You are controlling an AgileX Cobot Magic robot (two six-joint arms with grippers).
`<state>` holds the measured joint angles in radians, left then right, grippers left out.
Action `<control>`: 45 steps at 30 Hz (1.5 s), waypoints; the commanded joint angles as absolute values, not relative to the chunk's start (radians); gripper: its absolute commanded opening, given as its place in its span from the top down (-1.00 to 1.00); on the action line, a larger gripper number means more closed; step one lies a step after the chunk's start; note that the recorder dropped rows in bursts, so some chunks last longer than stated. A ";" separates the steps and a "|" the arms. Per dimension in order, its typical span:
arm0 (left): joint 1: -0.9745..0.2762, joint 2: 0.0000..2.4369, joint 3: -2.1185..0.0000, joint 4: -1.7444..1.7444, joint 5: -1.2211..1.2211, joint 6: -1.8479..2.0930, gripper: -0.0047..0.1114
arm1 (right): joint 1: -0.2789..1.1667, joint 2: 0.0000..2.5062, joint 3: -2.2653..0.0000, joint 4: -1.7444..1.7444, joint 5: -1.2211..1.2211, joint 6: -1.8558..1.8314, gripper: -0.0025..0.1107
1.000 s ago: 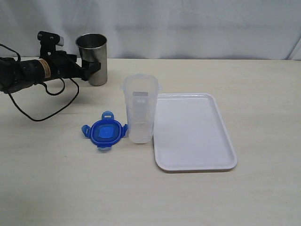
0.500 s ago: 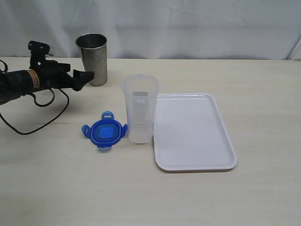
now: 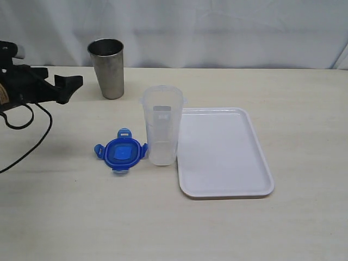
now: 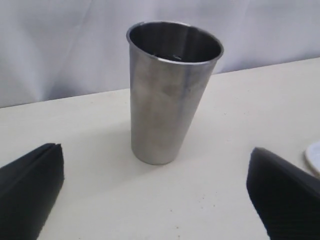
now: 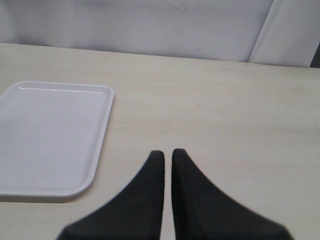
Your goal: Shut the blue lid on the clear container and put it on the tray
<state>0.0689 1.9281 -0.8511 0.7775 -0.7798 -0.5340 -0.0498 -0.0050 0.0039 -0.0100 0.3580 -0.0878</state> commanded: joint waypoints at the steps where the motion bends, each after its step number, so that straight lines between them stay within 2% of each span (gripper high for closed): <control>1: 0.069 1.771 -0.737 0.718 -0.793 -0.498 -0.66 | -0.055 0.000 0.000 -0.008 0.356 -0.090 0.86; 14: 0.069 1.290 -0.570 0.714 -0.499 -0.507 -0.66 | -0.055 0.000 0.000 -0.008 0.356 -0.090 0.86; 23: 0.069 0.998 -0.560 0.714 -0.140 -0.589 -0.66 | -0.055 0.000 0.000 -0.008 0.356 -0.090 0.86; 31: 0.060 0.770 -0.516 0.690 0.032 -0.666 -0.66 | -0.055 0.000 0.000 -0.008 0.356 -0.090 0.86; 34: 0.012 0.751 -0.449 0.686 -0.037 -0.713 -0.66 | -0.055 0.000 0.000 -0.008 0.356 -0.090 0.86; 38: -0.069 0.800 -0.443 0.703 0.026 -0.726 -0.66 | -0.055 0.000 0.000 -0.008 0.356 -0.090 0.86; 45: -0.118 0.972 -0.443 0.659 0.039 -0.734 -0.66 | -0.055 0.000 0.000 -0.008 0.356 -0.090 0.86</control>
